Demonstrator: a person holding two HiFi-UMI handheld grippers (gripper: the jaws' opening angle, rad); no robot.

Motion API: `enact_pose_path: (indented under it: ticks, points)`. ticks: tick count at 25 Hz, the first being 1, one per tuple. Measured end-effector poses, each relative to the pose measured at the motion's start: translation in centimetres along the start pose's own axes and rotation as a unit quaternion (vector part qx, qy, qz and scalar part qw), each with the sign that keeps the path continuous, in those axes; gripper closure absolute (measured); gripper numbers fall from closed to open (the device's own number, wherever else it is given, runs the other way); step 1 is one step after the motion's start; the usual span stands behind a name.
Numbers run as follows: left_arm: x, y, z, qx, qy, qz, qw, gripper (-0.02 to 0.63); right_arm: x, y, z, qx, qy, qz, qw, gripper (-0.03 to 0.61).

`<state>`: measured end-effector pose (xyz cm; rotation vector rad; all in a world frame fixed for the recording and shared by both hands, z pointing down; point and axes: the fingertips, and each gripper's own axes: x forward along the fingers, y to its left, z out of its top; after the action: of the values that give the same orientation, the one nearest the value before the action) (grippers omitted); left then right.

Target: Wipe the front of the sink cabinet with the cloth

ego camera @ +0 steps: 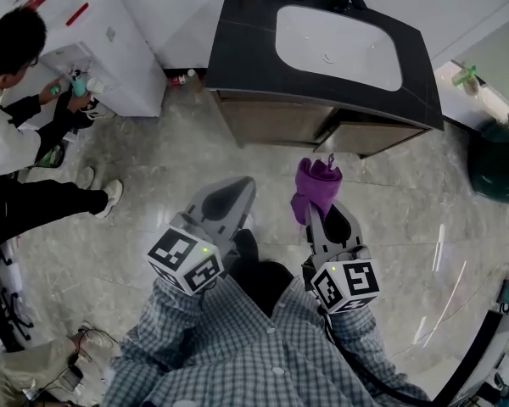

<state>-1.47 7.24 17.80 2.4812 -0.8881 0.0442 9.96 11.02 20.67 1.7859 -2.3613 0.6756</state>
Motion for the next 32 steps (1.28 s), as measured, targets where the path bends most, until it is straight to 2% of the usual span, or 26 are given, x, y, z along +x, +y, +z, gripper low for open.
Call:
enact_pose_path:
  ticks: [9,15,20,26,32]
  points:
    - [2.9,5.6,1.3,-0.004,0.023,-0.013,0.9996,0.603,5.4,-1.5,0.8,0.015,0.013,-0.041,0.999,0.505]
    - [4.6,7.9,0.5,-0.011,0.027,-0.002,0.9996,0.603,7.9,-3.4,-0.5,0.013,0.031,-0.044,0.998,0.505]
    - [6.5,8.8,-0.1,0.0,0.029,0.007,0.9996,0.603,10.4,-5.7,-1.1,0.003,0.033,-0.052,0.998,0.505]
    - [9.7,9.7,-1.6,-0.009,0.021,0.011,0.9997,0.603,14.0,-10.0,-1.1,-0.013,0.008,-0.075,0.997,0.505]
    - [10.5,12.6,-4.8,-0.028,0.021,0.03,0.999,0.602,16.3,-13.9,-4.3,-0.013,-0.001,-0.104,0.995,0.505]
